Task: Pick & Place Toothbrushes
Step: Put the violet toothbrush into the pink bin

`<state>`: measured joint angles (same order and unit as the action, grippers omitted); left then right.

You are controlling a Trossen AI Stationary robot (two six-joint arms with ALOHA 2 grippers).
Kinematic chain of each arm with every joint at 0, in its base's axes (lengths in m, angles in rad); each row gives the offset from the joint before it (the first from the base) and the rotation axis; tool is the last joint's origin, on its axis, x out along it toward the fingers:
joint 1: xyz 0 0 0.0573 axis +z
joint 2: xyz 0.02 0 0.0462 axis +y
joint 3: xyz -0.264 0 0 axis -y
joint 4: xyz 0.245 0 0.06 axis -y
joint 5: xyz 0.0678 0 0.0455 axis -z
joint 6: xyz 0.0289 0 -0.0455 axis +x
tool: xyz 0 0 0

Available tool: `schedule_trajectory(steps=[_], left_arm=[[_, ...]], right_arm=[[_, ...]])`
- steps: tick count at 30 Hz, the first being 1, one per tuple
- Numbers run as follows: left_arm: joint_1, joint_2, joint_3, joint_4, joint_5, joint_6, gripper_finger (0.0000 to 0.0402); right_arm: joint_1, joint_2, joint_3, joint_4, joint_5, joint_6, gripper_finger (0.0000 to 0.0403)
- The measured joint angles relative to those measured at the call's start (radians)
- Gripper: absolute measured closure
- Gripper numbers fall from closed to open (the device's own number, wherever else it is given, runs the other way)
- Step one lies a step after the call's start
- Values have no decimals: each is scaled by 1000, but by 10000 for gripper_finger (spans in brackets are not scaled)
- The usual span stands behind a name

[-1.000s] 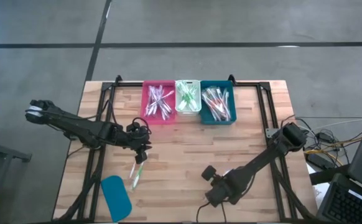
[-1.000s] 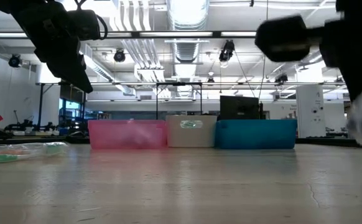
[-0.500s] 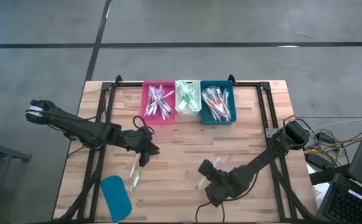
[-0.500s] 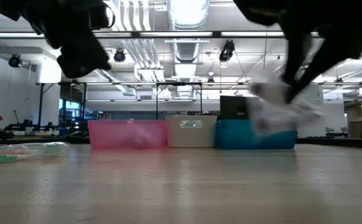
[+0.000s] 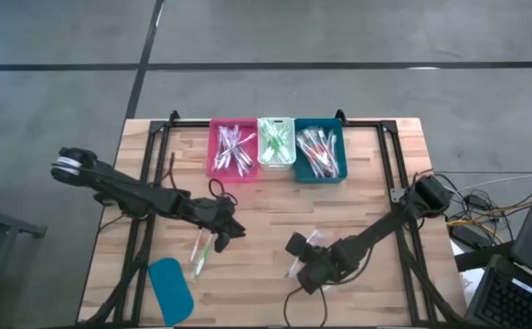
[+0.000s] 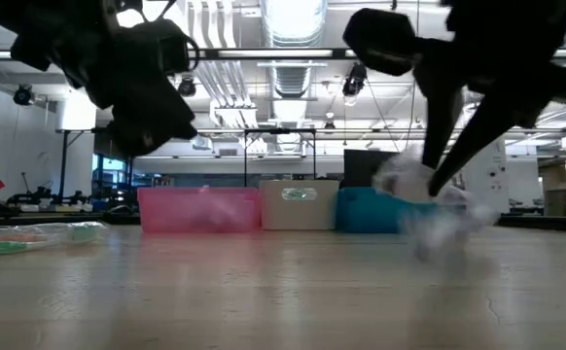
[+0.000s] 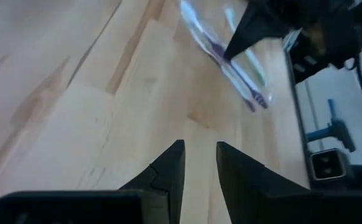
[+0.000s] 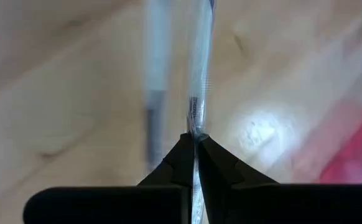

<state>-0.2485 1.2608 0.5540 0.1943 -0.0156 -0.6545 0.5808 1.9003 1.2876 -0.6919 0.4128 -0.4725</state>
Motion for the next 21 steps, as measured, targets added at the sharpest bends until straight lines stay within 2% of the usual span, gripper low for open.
schedule_trajectory(steps=[2, 6, 9, 15, 18, 21], left_arm=[[5, 38, 6, 21, 5, 0, 305], [8, 98, 38, 41, 26, 3, 305], [8, 126, 61, 39, 46, 21, 305], [8, 157, 89, 61, 97, -21, 305], [9, 172, 89, 187, 142, -65, 305], [9, 184, 90, 258, 179, -92, 305]], right_arm=[[-19, 0, -7, 20, 0, 23, 394], [-70, 0, -48, 152, -104, 27, 394], [-90, 0, -70, 200, -82, 1, 391], [-79, 0, -68, 213, 158, -110, 394], [-64, 0, -67, 247, 313, -228, 394], [-61, 8, -67, 337, 380, -336, 394]])
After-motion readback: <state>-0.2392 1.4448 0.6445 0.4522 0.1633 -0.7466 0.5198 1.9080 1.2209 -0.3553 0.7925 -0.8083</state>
